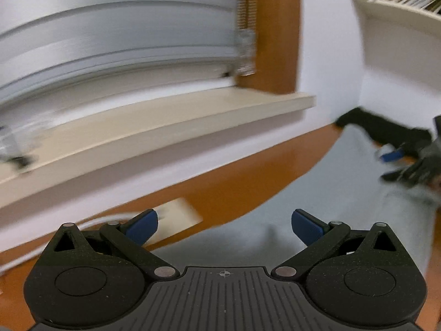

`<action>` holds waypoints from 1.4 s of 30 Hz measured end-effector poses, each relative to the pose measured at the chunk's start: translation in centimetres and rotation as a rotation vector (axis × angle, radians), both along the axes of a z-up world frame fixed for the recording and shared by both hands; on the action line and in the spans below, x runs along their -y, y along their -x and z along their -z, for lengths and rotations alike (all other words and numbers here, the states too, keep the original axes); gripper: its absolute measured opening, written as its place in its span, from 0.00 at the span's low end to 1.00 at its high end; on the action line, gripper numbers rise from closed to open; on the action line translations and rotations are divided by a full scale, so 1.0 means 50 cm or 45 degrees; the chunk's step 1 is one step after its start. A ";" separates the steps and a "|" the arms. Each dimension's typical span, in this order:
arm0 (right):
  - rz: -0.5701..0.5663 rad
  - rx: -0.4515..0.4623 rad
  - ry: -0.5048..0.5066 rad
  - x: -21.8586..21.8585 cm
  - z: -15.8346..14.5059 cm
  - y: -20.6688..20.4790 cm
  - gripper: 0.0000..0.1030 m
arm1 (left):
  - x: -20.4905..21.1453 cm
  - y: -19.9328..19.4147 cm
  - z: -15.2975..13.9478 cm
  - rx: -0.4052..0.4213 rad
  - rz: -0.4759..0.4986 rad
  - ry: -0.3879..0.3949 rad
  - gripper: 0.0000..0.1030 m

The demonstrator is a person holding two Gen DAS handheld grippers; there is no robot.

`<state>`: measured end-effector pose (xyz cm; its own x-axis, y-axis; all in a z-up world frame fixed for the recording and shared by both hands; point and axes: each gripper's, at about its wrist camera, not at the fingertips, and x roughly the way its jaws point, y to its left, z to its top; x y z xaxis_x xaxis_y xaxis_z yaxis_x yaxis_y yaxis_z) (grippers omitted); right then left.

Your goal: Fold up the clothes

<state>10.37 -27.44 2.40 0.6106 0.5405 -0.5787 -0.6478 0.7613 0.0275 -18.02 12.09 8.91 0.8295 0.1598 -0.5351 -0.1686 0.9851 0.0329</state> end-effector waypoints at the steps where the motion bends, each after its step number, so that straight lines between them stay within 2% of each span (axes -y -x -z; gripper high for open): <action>1: 0.012 -0.013 -0.008 0.003 0.002 -0.002 0.87 | -0.017 0.016 0.000 -0.013 -0.027 0.000 1.00; 7: 0.032 -0.053 -0.029 0.010 0.006 -0.004 0.88 | -0.103 0.091 0.005 -0.051 -0.122 0.010 0.95; 9: 0.034 -0.056 -0.033 0.010 0.007 -0.004 0.88 | -0.122 0.097 0.011 -0.059 -0.127 0.026 0.89; 11: 0.039 -0.060 -0.038 0.010 0.007 -0.005 0.88 | -0.137 0.092 0.019 -0.070 -0.120 0.048 0.72; 12: 0.042 -0.062 -0.040 0.010 0.007 -0.007 0.88 | -0.143 0.087 0.023 -0.080 -0.105 0.055 0.70; 15: 0.044 -0.067 -0.043 0.010 0.008 -0.008 0.88 | -0.152 0.071 0.031 -0.087 -0.054 0.060 0.69; 19: 0.043 -0.069 -0.042 0.008 0.008 -0.009 0.89 | -0.155 0.050 0.041 -0.106 0.010 0.051 0.73; 21: 0.043 -0.068 -0.042 0.008 0.008 -0.009 0.89 | -0.154 0.042 0.050 -0.120 0.023 0.055 0.64; 22: 0.043 -0.069 -0.042 0.008 0.008 -0.009 0.89 | -0.153 0.038 0.054 -0.127 0.029 0.057 0.43; 23: 0.043 -0.069 -0.043 0.008 0.008 -0.009 0.89 | -0.153 0.035 0.057 -0.131 0.035 0.060 0.17; 25: 0.044 -0.070 -0.046 0.008 0.007 -0.010 0.89 | -0.156 0.042 0.052 -0.082 0.003 0.060 0.10; 26: 0.046 -0.070 -0.048 0.009 0.007 -0.010 0.89 | -0.157 0.047 0.046 -0.050 -0.026 0.054 0.09; 28: 0.052 -0.069 -0.051 0.010 0.007 -0.010 0.89 | -0.161 0.057 0.027 0.022 -0.086 0.052 0.09; 31: 0.060 -0.069 -0.053 0.012 0.006 -0.011 0.88 | -0.149 0.036 0.040 -0.111 -0.058 -0.013 0.11; 33: 0.061 -0.070 -0.051 0.011 0.006 -0.011 0.88 | -0.145 0.029 0.047 -0.156 -0.079 -0.050 0.19; 34: 0.061 -0.069 -0.050 0.011 0.006 -0.011 0.88 | -0.144 0.028 0.049 -0.162 -0.103 -0.067 0.33; 35: 0.061 -0.070 -0.050 0.011 0.006 -0.011 0.89 | -0.143 0.028 0.049 -0.164 -0.130 -0.082 0.55; 37: 0.061 -0.070 -0.048 0.011 0.006 -0.012 0.89 | -0.142 0.031 0.033 -0.122 -0.203 -0.086 0.73; 40: 0.061 -0.071 -0.043 0.012 0.006 -0.014 0.88 | -0.112 0.026 0.005 -0.062 -0.164 -0.097 0.78; 42: 0.061 -0.070 -0.041 0.012 0.006 -0.015 0.88 | -0.077 0.010 -0.011 -0.027 -0.123 -0.129 0.87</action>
